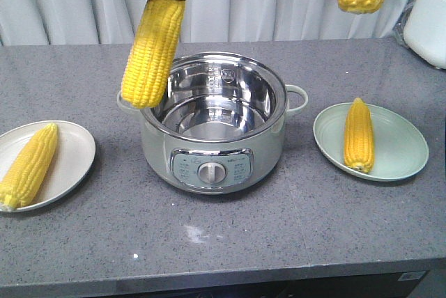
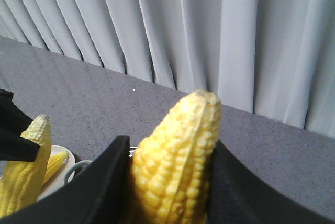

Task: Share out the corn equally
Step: 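Reach the left gripper into the pot and lift the last corn cob, then drive the base to the other counter holding both cobs aloft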

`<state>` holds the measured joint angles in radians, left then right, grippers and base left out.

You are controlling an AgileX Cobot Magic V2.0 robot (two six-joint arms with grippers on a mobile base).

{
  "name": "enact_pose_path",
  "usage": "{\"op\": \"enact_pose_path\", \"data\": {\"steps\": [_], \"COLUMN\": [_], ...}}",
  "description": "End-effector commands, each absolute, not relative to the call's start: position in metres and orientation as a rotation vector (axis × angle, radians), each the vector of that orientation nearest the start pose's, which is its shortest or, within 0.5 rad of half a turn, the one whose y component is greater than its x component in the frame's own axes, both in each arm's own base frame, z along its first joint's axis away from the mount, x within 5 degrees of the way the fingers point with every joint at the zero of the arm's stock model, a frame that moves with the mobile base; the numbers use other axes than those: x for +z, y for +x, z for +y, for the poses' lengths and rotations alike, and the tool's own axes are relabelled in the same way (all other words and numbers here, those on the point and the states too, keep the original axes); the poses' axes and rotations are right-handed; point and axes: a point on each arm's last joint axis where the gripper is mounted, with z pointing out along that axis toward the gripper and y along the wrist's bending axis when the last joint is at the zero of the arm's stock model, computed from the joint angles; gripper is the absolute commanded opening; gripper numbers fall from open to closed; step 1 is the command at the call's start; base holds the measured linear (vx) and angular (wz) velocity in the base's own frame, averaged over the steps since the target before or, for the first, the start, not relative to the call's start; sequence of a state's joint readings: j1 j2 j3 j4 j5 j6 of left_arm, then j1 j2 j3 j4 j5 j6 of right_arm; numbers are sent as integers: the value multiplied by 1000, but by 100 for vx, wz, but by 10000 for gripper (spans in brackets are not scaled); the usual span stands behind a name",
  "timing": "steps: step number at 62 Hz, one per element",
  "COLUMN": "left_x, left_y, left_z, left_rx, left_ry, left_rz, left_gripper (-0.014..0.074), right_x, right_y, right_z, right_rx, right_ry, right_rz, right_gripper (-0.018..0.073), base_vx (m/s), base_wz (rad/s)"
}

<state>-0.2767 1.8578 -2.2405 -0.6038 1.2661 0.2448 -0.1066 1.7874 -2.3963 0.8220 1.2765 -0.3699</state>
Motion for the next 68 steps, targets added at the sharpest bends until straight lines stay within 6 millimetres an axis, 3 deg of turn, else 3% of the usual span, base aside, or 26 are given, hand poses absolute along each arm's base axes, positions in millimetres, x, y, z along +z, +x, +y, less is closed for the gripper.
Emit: {"op": "enact_pose_path", "data": {"steps": [1,12,20,34,68], "left_x": [494,493,493,502,503], "left_y": [338,339,339,330,330], "left_z": [-151,-149,-149,-144,-143], "left_rx": [-805,-789,-786,-755,-733], "left_ry": [628,614,591,585,583], "left_rz": [2104,2116,2128,2109,2109], "left_gripper": [-8,-8,-8,-8,-8], "right_x": [545,502,485,485,485], "right_y": [326,343,346,345,345], "right_z": [38,63,78,83,83], "right_rx": [706,797,846,871,870], "right_ry": [-495,-561,-593,-606,-606], "right_rz": [1877,2010,2061,2056,2056], "right_gripper": [-4,-4,-4,-4,-4], "base_vx": [0,0,0,0,0], "base_wz": [0,0,0,0,0]}}
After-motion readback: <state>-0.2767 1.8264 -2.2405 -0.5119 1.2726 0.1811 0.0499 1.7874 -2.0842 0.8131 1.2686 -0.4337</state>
